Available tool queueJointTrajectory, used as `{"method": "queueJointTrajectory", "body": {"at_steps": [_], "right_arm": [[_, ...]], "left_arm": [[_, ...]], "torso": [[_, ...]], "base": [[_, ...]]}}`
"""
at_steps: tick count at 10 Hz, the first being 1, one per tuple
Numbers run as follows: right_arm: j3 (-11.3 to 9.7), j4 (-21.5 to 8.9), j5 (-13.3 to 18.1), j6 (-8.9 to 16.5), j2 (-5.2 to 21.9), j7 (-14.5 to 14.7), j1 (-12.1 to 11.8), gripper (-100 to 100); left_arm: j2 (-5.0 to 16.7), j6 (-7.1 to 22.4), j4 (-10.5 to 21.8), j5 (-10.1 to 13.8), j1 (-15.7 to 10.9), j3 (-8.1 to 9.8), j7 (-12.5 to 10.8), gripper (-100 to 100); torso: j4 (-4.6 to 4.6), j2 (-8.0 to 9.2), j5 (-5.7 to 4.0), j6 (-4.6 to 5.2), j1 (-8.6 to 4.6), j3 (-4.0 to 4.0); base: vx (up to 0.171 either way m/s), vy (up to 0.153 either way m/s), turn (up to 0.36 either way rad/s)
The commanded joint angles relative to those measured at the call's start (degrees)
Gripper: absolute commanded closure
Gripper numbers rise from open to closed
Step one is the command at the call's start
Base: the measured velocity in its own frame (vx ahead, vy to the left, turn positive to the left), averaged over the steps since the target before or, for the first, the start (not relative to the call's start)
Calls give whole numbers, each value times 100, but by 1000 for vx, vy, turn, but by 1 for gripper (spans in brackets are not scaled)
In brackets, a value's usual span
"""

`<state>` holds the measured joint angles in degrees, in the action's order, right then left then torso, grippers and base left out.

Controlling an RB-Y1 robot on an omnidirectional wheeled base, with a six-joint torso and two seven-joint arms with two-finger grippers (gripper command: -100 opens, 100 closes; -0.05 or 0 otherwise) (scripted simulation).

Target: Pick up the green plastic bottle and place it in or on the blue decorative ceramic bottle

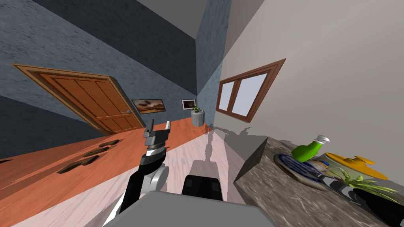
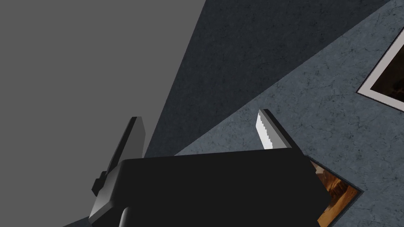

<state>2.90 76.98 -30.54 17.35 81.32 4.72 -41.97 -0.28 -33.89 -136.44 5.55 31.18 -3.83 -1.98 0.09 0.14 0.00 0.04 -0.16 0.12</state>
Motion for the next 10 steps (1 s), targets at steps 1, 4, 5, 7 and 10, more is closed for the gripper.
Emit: {"method": "queueJointTrajectory", "body": {"at_steps": [1,4,5,7,10], "right_arm": [[58,-230,35,7,-27,-5,-65,-100],[-450,-870,-413,-469,225,-311,-152,-100],[-450,-1096,-413,-469,225,-311,-152,-100],[-775,-1430,-694,-715,477,-585,-239,-100],[-958,-1758,-861,-944,477,-617,-239,-100]], "left_arm": [[0,0,0,0,0,0,0,0],[-1,1,1,0,-3,-2,0,0],[-1,1,1,0,-2,-1,0,0],[0,0,0,0,0,0,0,0],[0,1,0,0,-1,-1,0,0]], "torso": [[0,0,0,0,0,0],[3,40,-27,-33,34,19],[-1,17,-28,-29,18,7],[-10,-22,-36,-23,-10,-16],[-2,11,-29,-28,15,4]], "base": [[9,-7,5],[-137,73,345],[-14,13,49],[-45,42,147],[-90,59,243]]}}
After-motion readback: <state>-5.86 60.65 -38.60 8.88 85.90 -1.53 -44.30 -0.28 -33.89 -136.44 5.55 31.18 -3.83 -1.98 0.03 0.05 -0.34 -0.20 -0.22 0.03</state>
